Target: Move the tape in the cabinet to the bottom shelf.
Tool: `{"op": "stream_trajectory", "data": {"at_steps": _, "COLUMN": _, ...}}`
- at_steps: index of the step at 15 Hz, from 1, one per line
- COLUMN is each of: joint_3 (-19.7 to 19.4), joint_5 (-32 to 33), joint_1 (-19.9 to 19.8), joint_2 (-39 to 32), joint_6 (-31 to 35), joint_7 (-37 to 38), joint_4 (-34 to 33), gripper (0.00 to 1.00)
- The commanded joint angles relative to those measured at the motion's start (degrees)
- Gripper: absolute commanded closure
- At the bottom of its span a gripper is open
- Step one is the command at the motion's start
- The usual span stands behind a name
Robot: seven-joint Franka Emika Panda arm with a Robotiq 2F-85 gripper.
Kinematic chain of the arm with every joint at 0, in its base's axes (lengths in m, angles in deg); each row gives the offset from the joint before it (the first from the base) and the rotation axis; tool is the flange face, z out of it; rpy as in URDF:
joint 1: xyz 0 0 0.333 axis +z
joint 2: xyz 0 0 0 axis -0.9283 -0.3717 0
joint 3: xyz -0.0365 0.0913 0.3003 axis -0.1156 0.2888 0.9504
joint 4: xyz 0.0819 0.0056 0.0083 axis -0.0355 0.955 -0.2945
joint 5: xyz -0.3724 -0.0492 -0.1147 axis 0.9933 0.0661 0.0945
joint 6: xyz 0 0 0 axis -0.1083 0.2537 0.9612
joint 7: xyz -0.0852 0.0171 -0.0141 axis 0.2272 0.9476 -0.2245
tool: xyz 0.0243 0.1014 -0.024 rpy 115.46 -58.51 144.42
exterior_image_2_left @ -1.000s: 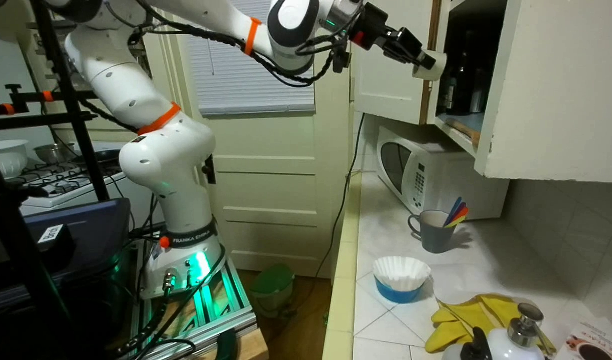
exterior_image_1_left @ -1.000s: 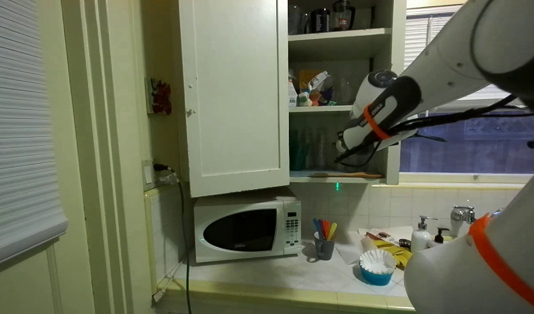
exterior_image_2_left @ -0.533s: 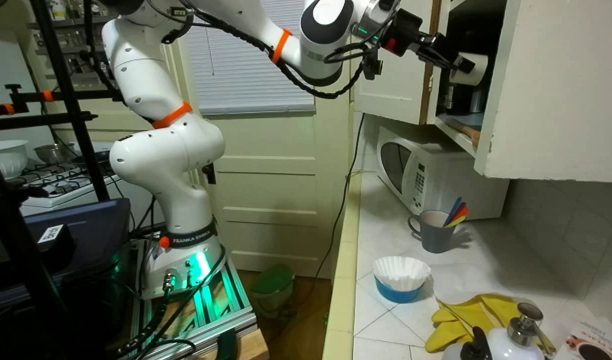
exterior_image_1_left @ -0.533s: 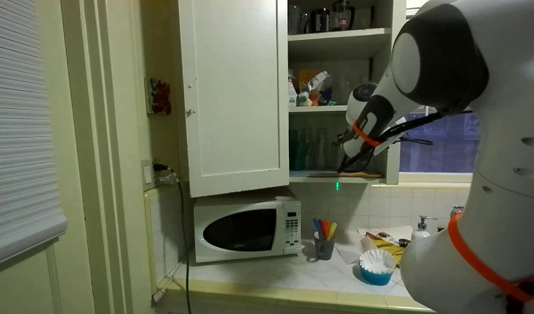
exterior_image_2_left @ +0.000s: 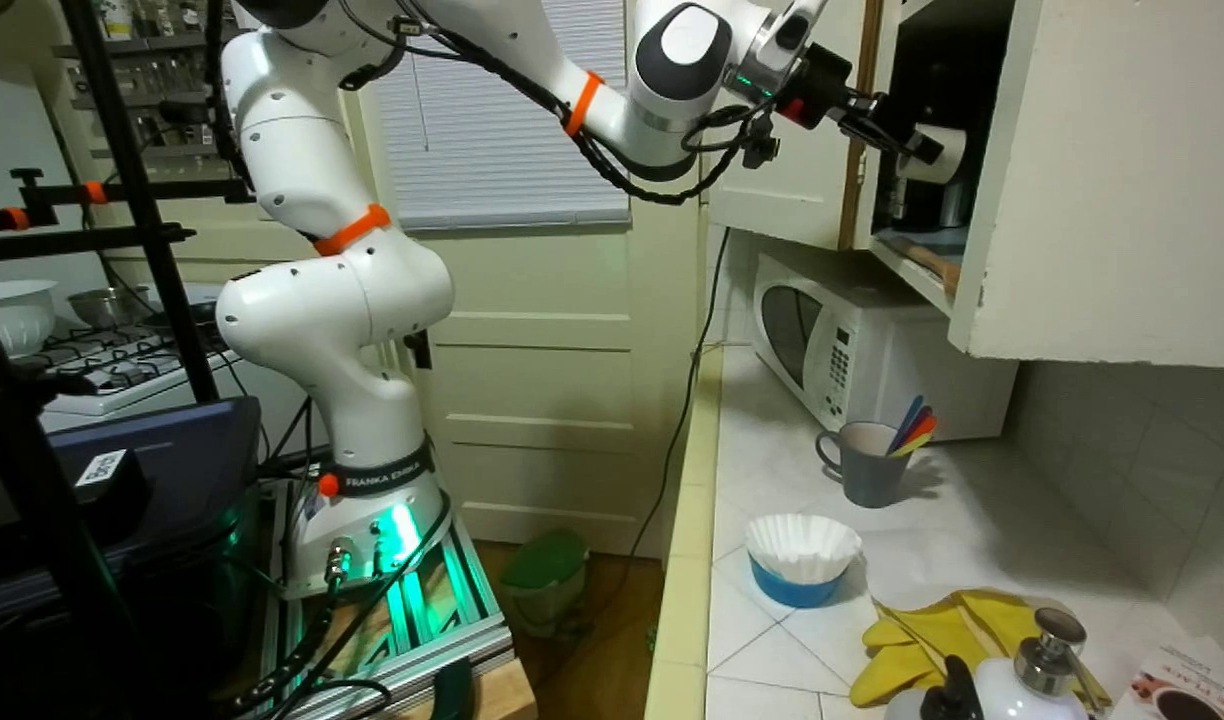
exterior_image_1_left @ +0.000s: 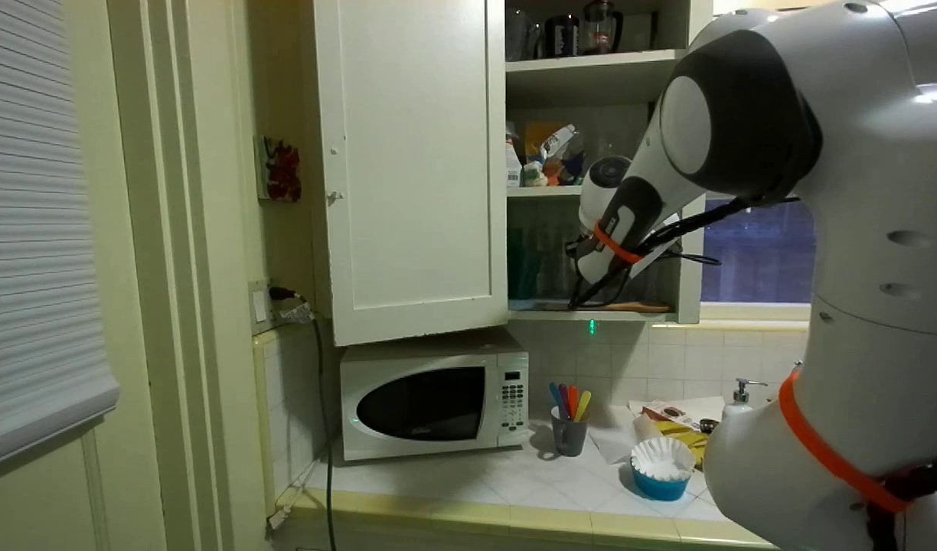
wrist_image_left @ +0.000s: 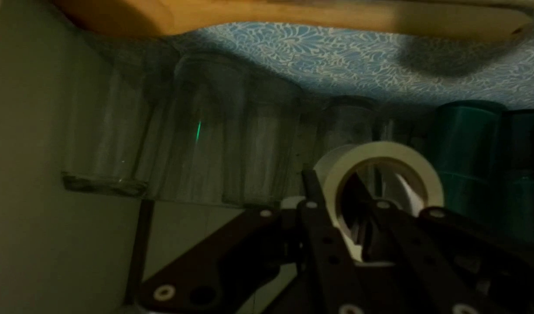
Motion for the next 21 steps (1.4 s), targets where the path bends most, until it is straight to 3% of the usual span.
{"op": "stream_trajectory", "data": {"at_steps": 1, "joint_3": 0.29, "joint_5": -0.24, "joint_1": -0.11, "joint_2": -0.76, "joint_6": -0.14, "joint_7": 0.29, "joint_4": -0.01, "gripper": 0.83}}
{"op": "stream_trajectory", "data": {"at_steps": 3, "joint_3": 0.26, "joint_5": -0.35, "joint_1": -0.11, "joint_2": -2.12, "joint_6": -0.16, "joint_7": 0.30, "joint_4": -0.21, "gripper": 0.83}}
{"op": "stream_trajectory", "data": {"at_steps": 4, "joint_3": 0.04, "joint_5": -0.21, "joint_1": -0.55, "joint_2": -0.82, "joint_6": 1.16, "joint_7": 0.93, "joint_4": 0.26, "gripper": 0.96}}
{"op": "stream_trajectory", "data": {"at_steps": 9, "joint_3": 4.50, "joint_5": 2.17, "joint_1": -4.93, "joint_2": -3.32, "joint_6": -0.28, "joint_7": 2.01, "joint_4": -1.92, "gripper": 0.96}}
{"op": "stream_trajectory", "data": {"at_steps": 13, "joint_3": 10.17, "joint_5": 3.34, "joint_1": -10.70, "joint_2": -4.89, "joint_6": -0.80, "joint_7": 2.83, "joint_4": -3.64, "gripper": 0.96}}
{"op": "stream_trajectory", "data": {"at_steps": 21, "joint_3": 25.97, "joint_5": 7.18, "joint_1": -26.29, "joint_2": -8.15, "joint_6": -3.86, "joint_7": 4.95, "joint_4": -7.91, "gripper": 0.96}}
